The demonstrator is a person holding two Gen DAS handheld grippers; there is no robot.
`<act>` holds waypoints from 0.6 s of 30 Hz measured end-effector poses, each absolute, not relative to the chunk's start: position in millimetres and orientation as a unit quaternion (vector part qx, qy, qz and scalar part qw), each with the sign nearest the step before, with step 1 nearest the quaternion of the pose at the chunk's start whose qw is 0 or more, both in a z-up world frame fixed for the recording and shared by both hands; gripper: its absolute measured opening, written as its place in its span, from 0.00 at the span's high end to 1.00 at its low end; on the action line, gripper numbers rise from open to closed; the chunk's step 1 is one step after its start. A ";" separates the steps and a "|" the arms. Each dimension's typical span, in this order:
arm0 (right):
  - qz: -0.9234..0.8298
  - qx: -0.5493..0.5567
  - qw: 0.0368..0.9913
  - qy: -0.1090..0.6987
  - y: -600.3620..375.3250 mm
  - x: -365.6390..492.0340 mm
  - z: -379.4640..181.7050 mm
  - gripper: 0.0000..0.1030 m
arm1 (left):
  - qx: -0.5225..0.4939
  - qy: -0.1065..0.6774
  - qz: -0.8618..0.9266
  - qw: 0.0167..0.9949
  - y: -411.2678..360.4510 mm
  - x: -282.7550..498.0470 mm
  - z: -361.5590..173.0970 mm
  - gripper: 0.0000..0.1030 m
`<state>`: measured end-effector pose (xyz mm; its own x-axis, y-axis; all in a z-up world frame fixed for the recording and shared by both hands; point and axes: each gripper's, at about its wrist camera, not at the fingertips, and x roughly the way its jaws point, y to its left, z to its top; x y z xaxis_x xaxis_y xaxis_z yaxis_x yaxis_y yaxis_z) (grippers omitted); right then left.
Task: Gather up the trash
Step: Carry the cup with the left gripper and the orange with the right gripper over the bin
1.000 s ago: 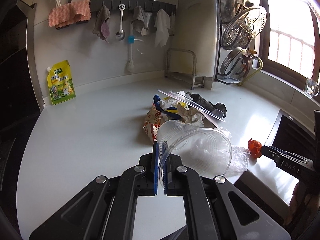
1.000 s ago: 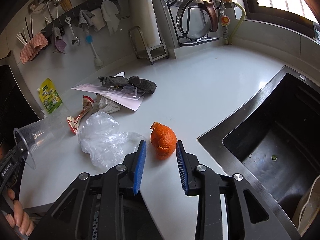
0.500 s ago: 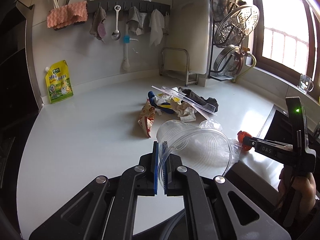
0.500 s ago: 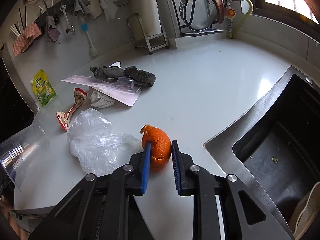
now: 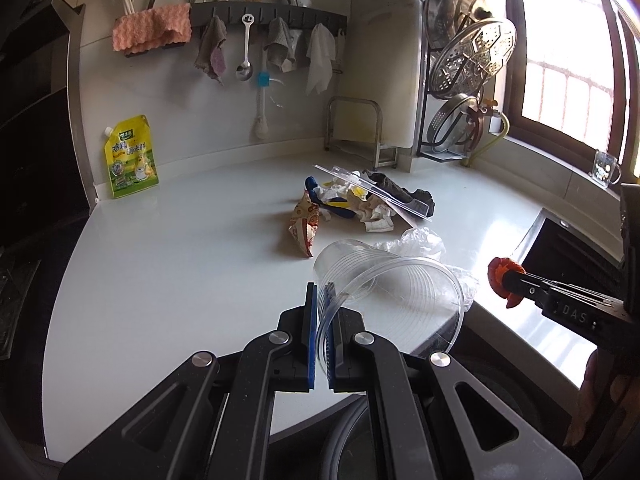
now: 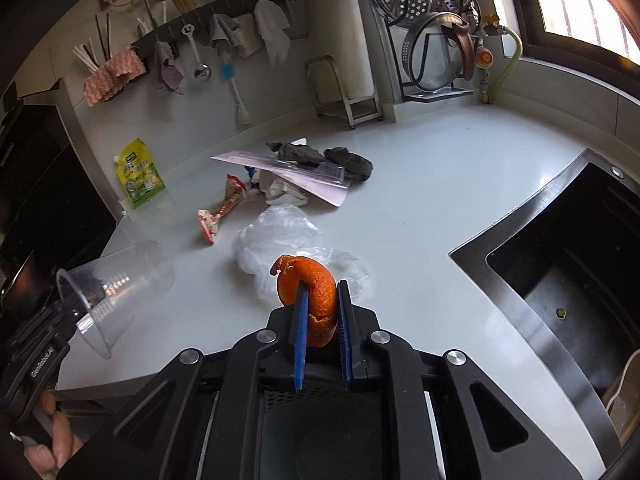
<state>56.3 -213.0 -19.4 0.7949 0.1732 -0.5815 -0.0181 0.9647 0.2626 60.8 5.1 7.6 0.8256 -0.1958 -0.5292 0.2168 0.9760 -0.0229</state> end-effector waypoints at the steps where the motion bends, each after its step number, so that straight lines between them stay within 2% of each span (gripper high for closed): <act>1: 0.059 0.120 0.940 0.315 -206.7 48.6 -17.5 0.87 | 0.019 0.274 -0.107 0.956 7.8 57.3 8.1 0.96; 10: 0.106 0.109 0.926 0.345 -164.8 -26.6 -45.4 0.87 | 0.020 0.285 -0.108 0.952 25.2 22.9 -2.4 0.96; 18: 0.026 0.121 0.923 0.363 -202.7 -77.7 -70.6 0.87 | 0.022 0.316 -0.146 0.937 8.3 -11.6 -22.0 0.96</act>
<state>-77.7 -202.7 -70.6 0.7350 0.1357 -0.6644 0.0405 0.9692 0.2428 -11.6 8.3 -22.0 0.7577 -0.2596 -0.5988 0.2876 0.9564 -0.0506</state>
